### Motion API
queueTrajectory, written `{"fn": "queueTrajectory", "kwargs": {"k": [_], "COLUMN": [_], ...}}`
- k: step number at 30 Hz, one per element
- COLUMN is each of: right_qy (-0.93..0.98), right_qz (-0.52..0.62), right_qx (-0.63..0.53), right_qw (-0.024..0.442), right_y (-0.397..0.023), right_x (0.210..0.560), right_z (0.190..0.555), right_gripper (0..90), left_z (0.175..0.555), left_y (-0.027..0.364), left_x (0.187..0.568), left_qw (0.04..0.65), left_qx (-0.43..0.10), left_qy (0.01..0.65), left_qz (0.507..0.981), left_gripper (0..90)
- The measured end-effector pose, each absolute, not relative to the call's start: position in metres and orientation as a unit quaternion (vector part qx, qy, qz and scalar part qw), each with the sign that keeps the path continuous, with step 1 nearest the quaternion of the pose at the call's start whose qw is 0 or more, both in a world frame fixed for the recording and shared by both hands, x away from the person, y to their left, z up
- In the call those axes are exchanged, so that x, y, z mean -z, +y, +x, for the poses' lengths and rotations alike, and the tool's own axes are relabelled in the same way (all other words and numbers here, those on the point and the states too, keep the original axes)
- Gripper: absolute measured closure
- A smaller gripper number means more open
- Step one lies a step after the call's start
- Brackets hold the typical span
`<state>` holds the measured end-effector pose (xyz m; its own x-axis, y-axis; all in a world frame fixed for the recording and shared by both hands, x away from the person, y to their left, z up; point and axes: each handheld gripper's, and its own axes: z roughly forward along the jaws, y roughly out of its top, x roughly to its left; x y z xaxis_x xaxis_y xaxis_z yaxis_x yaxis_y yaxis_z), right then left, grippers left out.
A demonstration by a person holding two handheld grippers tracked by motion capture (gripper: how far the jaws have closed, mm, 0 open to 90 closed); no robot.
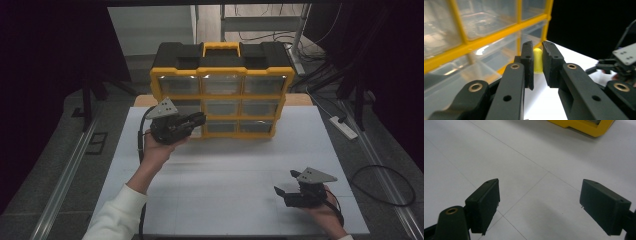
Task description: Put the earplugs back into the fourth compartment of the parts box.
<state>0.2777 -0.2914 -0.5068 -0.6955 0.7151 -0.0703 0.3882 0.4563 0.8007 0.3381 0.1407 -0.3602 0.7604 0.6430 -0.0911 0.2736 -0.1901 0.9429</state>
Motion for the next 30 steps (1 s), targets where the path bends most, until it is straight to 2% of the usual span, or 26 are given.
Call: {"fn": "queueTrajectory", "kwargs": {"k": [8,22,23,24,26,27,30], "right_qy": [0.829,0.83,0.83,0.831,0.831,0.83,0.83], "right_qz": [0.334,0.334,0.335,0.334,0.335,0.334,0.335], "right_qx": [-0.4,-0.398,-0.397,-0.397,-0.397,-0.398,-0.397], "right_qw": [0.203,0.202,0.201,0.201,0.201,0.201,0.202], "right_y": [-0.291,-0.291,-0.291,-0.291,-0.291,-0.291,-0.292], "right_x": [0.507,0.508,0.508,0.508,0.508,0.508,0.508], "right_z": [0.278,0.278,0.278,0.278,0.278,0.278,0.278], "right_gripper": [17.4,17.5,17.5,17.5,17.5,17.5,17.5], "left_z": [0.358,0.381,0.381,0.381,0.38,0.379,0.373], "left_y": [0.155,0.172,0.173,0.173,0.172,0.172,0.172], "left_x": [0.362,0.372,0.372,0.372,0.372,0.371,0.37], "left_qw": [0.525,0.501,0.501,0.5,0.499,0.5,0.509], "left_qx": [-0.191,-0.198,-0.2,-0.207,-0.208,-0.207,-0.196], "left_qy": [0.335,0.38,0.382,0.389,0.397,0.401,0.396], "left_qz": [0.759,0.752,0.75,0.746,0.741,0.739,0.739], "left_gripper": [79.1,76.6,73.1,65.2,41.9,36.4,29.0]}}
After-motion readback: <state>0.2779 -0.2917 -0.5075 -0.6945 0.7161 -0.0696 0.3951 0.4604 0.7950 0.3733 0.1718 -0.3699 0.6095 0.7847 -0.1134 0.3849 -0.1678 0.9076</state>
